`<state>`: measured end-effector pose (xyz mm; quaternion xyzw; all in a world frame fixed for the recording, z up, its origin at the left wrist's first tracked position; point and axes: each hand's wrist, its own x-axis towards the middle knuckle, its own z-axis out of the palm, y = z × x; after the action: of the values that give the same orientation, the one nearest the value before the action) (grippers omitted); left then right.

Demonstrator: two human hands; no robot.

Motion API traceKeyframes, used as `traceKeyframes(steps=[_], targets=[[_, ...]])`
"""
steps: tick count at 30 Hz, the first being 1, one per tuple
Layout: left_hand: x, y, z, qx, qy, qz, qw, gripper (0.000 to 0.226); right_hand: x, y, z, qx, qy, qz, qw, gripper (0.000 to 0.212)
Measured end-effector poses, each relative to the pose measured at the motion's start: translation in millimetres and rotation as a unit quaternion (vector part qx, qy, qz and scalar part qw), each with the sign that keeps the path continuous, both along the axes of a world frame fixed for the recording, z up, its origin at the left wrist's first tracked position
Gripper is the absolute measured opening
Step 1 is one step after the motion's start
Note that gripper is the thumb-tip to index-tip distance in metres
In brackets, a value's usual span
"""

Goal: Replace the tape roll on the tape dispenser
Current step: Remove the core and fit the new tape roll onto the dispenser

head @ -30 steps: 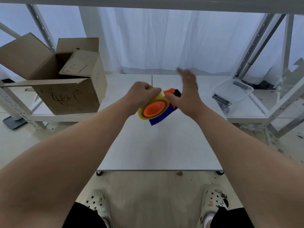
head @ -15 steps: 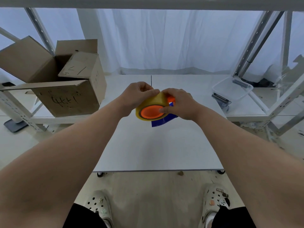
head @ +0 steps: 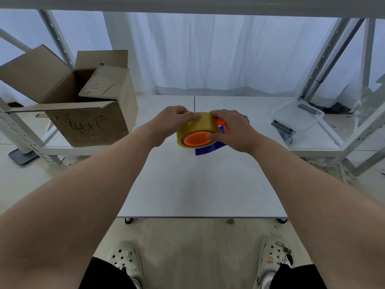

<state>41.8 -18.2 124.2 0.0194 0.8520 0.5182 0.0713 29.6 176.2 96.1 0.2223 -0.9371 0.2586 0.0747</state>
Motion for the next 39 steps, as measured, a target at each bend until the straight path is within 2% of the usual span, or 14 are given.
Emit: traceKeyframes(steps=[9, 14, 16, 18, 27, 34, 36, 39], targets=[[5.5, -4.3, 1.7, 0.018, -0.009, -0.035, 0.999, 0.016, 0.0, 2.8, -4.5, 0.000, 0.000, 0.005, 1.000, 0.061], [3.9, -2.1, 1.4, 0.023, -0.018, -0.027, 0.999, 0.022, -1.8, 7.2, -7.3, 0.006, -0.001, 0.014, 1.000, 0.058], [4.6, -0.7, 2.3, 0.012, -0.021, -0.020, 1.000, 0.034, -1.8, 7.5, -8.0, 0.015, -0.002, 0.011, 1.000, 0.058], [5.8, 1.2, 3.5, 0.006, -0.028, -0.014, 0.999, 0.036, -2.6, 6.8, -8.6, 0.031, 0.001, 0.010, 0.999, 0.057], [2.1, 7.1, -3.2, -0.019, -0.043, 0.007, 0.999, 0.017, 2.8, 2.4, -2.2, 0.117, 0.037, -0.001, 0.992, 0.050], [1.3, 12.2, -6.0, -0.041, -0.022, 0.013, 0.999, 0.033, 4.2, -1.2, 2.8, 0.149, 0.051, -0.003, 0.988, 0.053], [1.7, 10.4, -7.3, -0.040, -0.010, 0.007, 0.999, 0.038, 2.9, -0.7, 1.3, 0.131, 0.041, -0.001, 0.990, 0.054], [1.2, 3.7, -6.4, -0.004, -0.007, -0.033, 0.999, 0.034, 0.4, 2.6, -2.1, 0.051, -0.001, 0.009, 0.999, 0.055]])
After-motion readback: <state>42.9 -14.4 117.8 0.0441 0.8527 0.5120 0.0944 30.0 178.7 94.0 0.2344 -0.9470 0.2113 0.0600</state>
